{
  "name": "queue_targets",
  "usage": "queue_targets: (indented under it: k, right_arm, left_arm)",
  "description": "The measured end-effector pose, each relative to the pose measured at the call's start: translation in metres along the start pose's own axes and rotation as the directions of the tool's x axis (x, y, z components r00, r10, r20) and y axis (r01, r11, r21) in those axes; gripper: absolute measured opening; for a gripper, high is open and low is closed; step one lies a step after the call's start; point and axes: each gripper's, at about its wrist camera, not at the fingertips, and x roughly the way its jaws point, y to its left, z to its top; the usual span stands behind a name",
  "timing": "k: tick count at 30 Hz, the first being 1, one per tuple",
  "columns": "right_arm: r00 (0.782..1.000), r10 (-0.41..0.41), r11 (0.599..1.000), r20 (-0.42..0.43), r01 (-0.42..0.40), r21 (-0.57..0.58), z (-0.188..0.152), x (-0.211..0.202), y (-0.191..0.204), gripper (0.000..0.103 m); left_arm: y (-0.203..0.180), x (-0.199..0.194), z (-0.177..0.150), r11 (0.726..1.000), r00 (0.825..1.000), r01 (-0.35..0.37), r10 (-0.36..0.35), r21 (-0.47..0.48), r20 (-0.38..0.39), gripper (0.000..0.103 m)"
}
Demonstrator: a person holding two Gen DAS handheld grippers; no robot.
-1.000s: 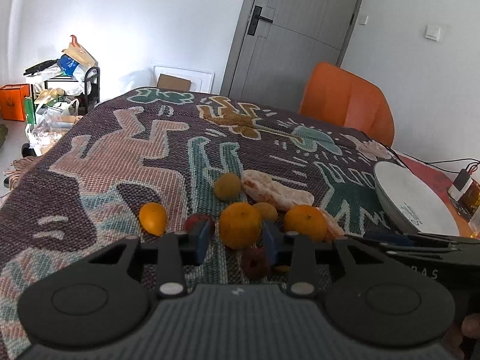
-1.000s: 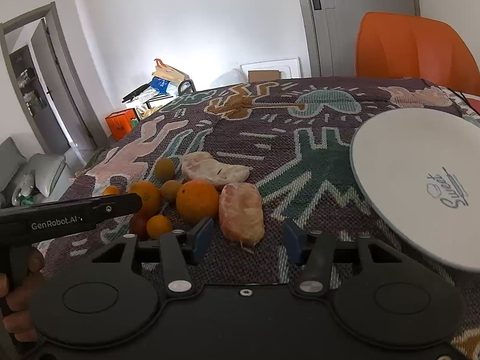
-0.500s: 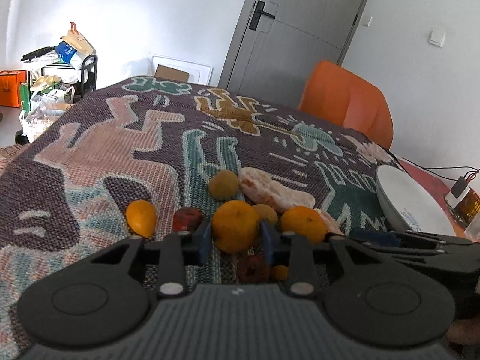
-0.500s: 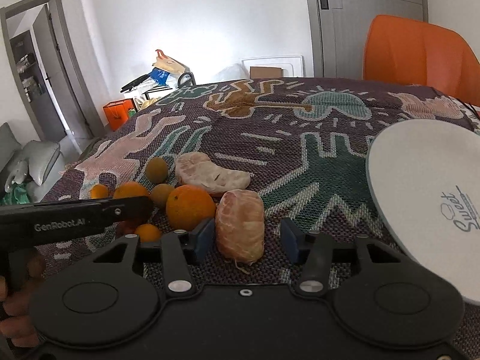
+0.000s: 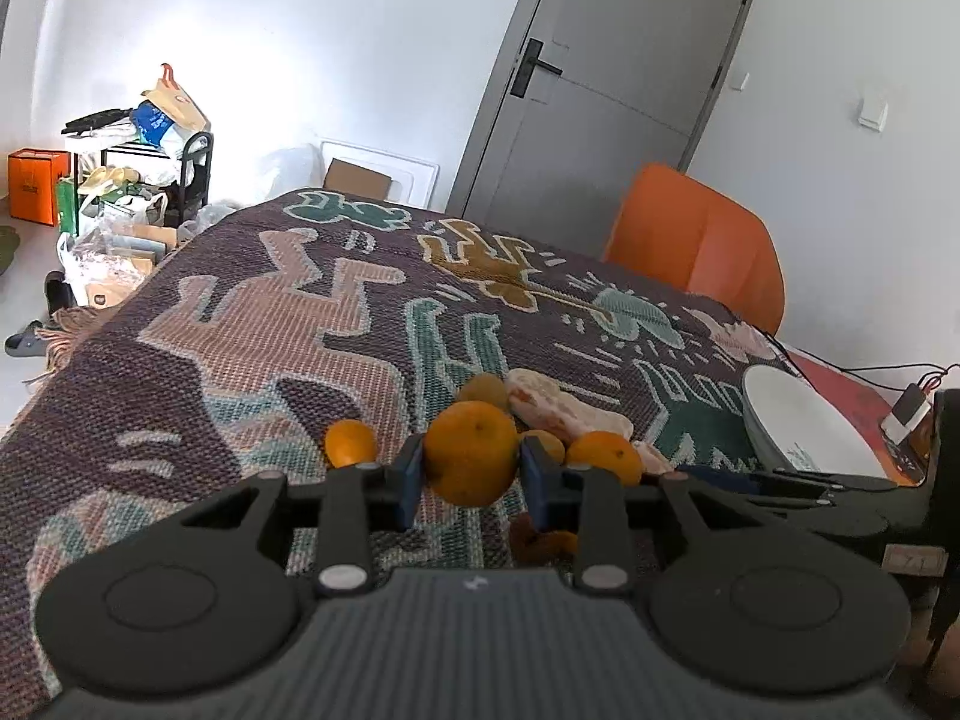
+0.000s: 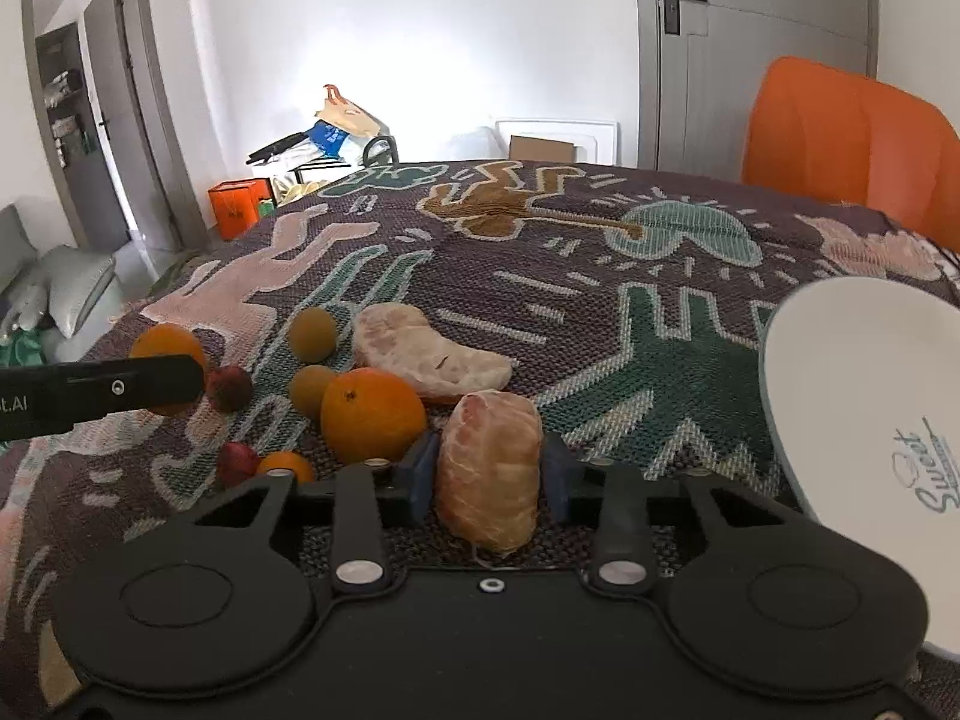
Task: Organize fruits
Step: 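Grasp the peeled pink fruit with the right tool while the left tool grasps an orange, then carry both fruits onto the white plate and open both tools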
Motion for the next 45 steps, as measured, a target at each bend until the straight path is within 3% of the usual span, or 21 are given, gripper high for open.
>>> queue_targets:
  k: [7,20,28,45]
  right_arm:
    - [0.999,0.028,0.998,0.032,-0.029,0.047,-0.004,-0.023,-0.006,0.031]
    - [0.988,0.033,0.996,0.149,-0.045,0.077,-0.005,-0.076,-0.023,0.031]
    - [0.979,-0.025,0.993,0.203,0.001,0.116,-0.011,-0.104,-0.050,0.031]
    - [0.964,-0.150,0.967,0.218,0.096,0.237,-0.035,-0.129,-0.122,0.031]
  left_arm:
    - [0.000,-0.013,0.001,1.000,1.000,-0.005,0.005,0.006,0.020,0.032]
    - [-0.039,-0.032,-0.001,0.998,0.998,0.026,-0.029,0.065,0.050,0.032]
    - [-0.072,-0.028,-0.002,0.992,0.997,0.058,-0.063,0.113,0.042,0.032]
    - [-0.138,-0.002,-0.003,0.971,0.991,0.129,-0.132,0.202,0.004,0.032]
